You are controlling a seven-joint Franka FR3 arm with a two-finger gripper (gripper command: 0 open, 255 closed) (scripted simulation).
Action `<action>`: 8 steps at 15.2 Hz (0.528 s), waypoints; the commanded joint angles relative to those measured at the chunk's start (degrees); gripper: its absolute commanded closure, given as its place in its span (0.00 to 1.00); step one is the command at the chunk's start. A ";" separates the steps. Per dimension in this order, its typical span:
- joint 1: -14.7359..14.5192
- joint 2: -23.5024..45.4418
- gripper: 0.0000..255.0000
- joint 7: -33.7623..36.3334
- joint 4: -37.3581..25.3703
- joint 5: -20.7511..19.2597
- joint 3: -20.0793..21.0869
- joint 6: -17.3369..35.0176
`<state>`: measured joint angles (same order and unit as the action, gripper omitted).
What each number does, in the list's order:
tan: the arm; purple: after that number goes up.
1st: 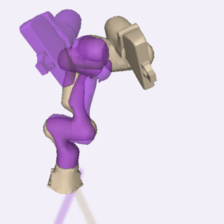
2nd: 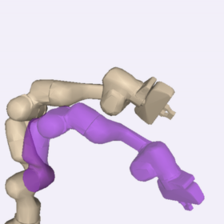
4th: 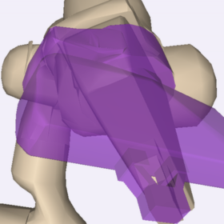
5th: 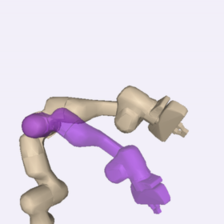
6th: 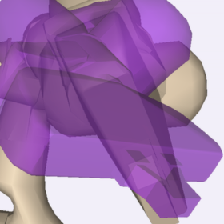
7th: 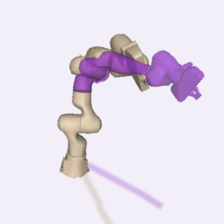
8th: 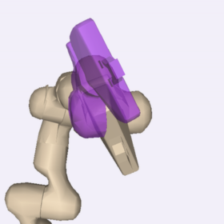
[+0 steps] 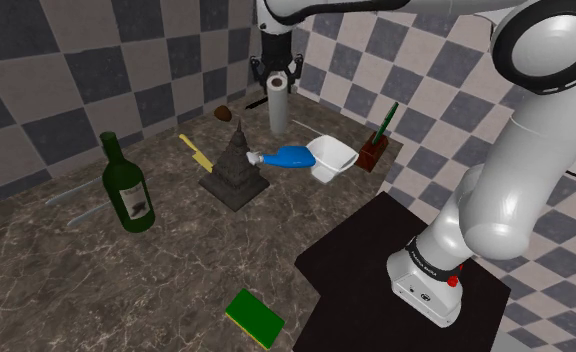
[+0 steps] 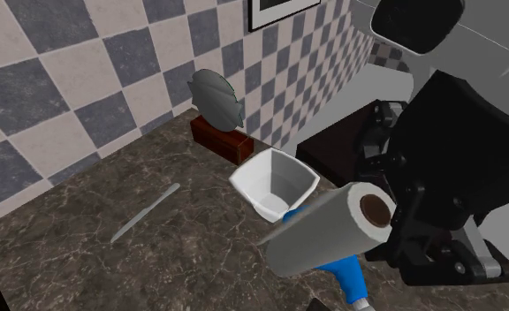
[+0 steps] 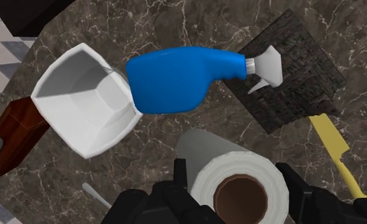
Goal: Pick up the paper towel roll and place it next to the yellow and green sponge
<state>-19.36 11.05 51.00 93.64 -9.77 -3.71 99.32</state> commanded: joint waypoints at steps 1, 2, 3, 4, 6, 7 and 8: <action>-0.01 -0.24 1.00 -0.24 -1.22 0.02 0.00 -1.46; -0.03 -0.25 1.00 -0.36 -1.97 0.04 0.00 -2.22; -0.04 -0.25 1.00 -0.47 -2.73 0.06 0.00 -2.97; -0.05 -0.24 1.00 -0.59 -3.52 0.07 0.01 -3.74; -0.07 -0.17 1.00 -0.83 -5.14 0.10 0.01 -5.27; -0.07 -0.11 1.00 -0.96 -5.99 0.11 0.01 -6.05; -0.08 -0.04 1.00 -1.08 -6.85 0.13 0.01 -6.84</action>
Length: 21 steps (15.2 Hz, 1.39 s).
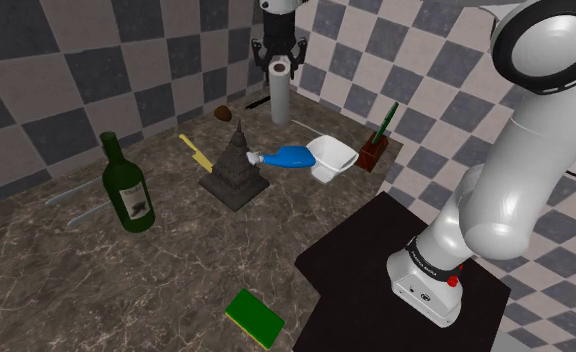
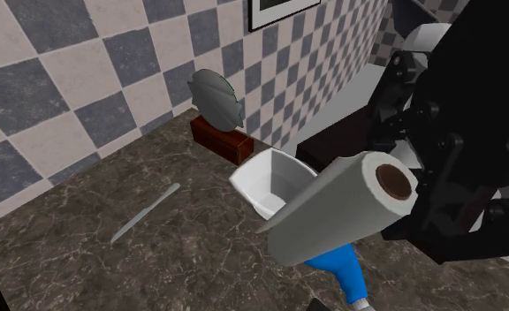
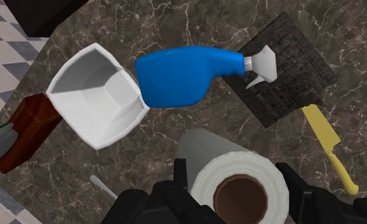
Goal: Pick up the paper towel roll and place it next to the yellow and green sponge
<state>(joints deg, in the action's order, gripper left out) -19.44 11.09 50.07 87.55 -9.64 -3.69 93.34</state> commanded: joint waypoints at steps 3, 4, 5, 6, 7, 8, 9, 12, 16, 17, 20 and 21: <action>-0.03 0.23 1.00 -0.52 -3.49 0.03 -0.01 -3.25; -0.04 0.36 1.00 -0.65 -4.45 0.04 -0.01 -4.06; -0.04 0.49 1.00 -0.77 -5.30 0.05 -0.01 -4.76; -0.79 -0.48 1.00 0.49 -4.04 0.01 0.48 -4.69; -1.54 -1.38 1.00 1.76 -2.88 0.00 0.99 -4.66; -2.28 -2.22 1.00 3.03 -1.82 0.00 1.51 -4.65; -3.01 -3.01 1.00 4.29 -0.84 0.03 2.03 -4.67; -5.16 -4.99 1.00 8.12 1.57 0.23 3.70 -4.88; -7.99 -6.81 1.00 13.28 3.69 0.70 6.05 -5.40; -8.67 -7.12 1.00 14.57 4.04 0.84 6.68 -5.57; -10.77 -7.70 1.00 18.48 4.63 1.32 8.53 -6.14; -11.47 -7.78 1.00 19.79 4.68 1.48 9.16 -6.35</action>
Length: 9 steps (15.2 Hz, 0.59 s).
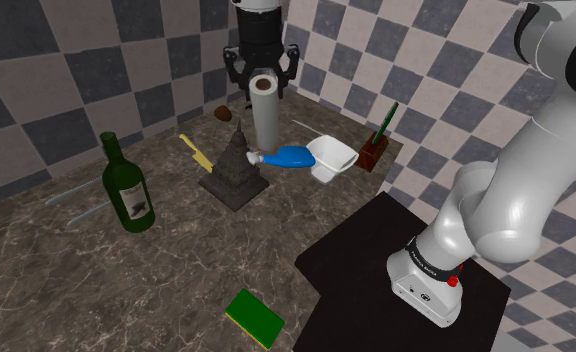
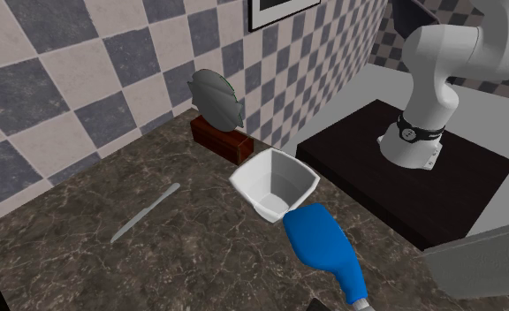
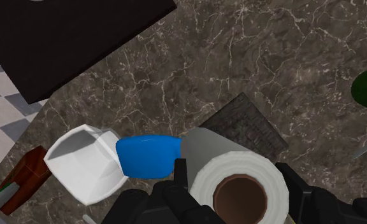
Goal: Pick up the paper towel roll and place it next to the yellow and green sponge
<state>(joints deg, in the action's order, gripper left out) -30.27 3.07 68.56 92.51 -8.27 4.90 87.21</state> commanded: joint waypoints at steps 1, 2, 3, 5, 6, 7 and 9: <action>-1.34 0.22 1.00 2.61 -0.30 0.28 1.21 -0.44; -2.05 0.26 1.00 3.93 -0.39 0.44 1.84 -0.67; -2.76 0.35 1.00 5.25 -0.55 0.60 2.48 -0.91; -4.19 0.72 1.00 7.91 -1.09 0.90 3.74 -1.42; -4.91 1.00 1.00 9.24 -1.47 1.04 4.37 -1.70; -5.63 1.33 1.00 10.58 -1.92 1.16 5.01 -1.98; -7.11 2.18 1.00 13.26 -3.06 1.37 6.26 -2.58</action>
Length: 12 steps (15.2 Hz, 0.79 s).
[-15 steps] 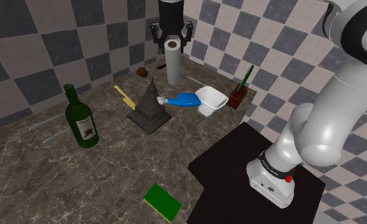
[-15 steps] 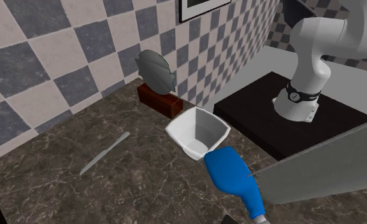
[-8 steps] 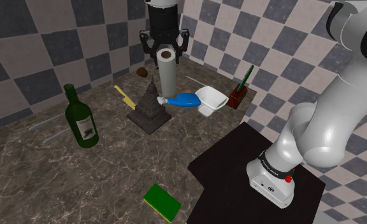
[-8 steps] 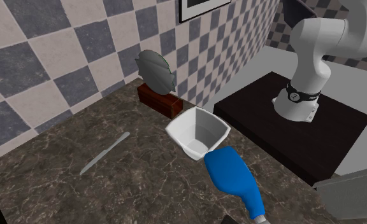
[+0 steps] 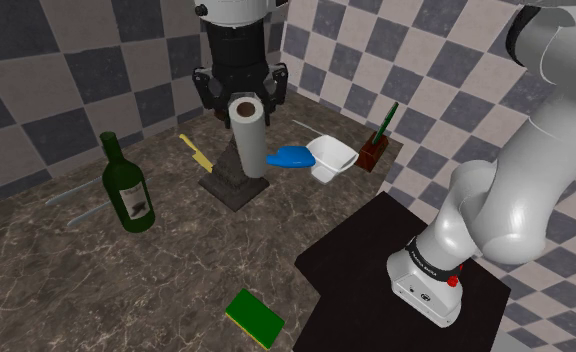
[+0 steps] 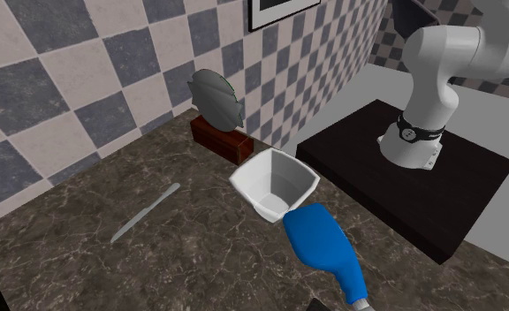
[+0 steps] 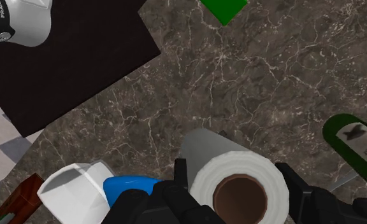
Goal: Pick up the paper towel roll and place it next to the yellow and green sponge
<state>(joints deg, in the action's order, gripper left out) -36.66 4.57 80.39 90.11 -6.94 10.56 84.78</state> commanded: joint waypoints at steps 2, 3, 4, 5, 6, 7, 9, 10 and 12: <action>-2.24 1.79 1.00 4.11 -2.10 0.17 1.83 -0.82; -3.02 2.43 1.00 5.46 -2.95 0.21 2.43 -1.17; -3.82 3.14 1.00 6.81 -3.87 0.22 3.02 -1.54; -4.63 3.91 1.00 8.16 -4.88 0.21 3.60 -1.94; -5.47 4.75 1.00 9.51 -5.98 0.17 4.16 -2.35; -5.71 5.00 1.00 9.89 -6.31 0.15 4.32 -2.47; -5.62 4.67 1.00 9.96 -4.32 0.24 4.28 -0.80; -5.58 4.55 1.00 10.00 -3.39 0.27 4.27 0.01; -5.50 4.33 1.00 10.08 -1.56 0.33 4.24 1.63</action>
<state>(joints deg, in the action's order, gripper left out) -42.15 8.85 90.37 87.90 -6.62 14.79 85.70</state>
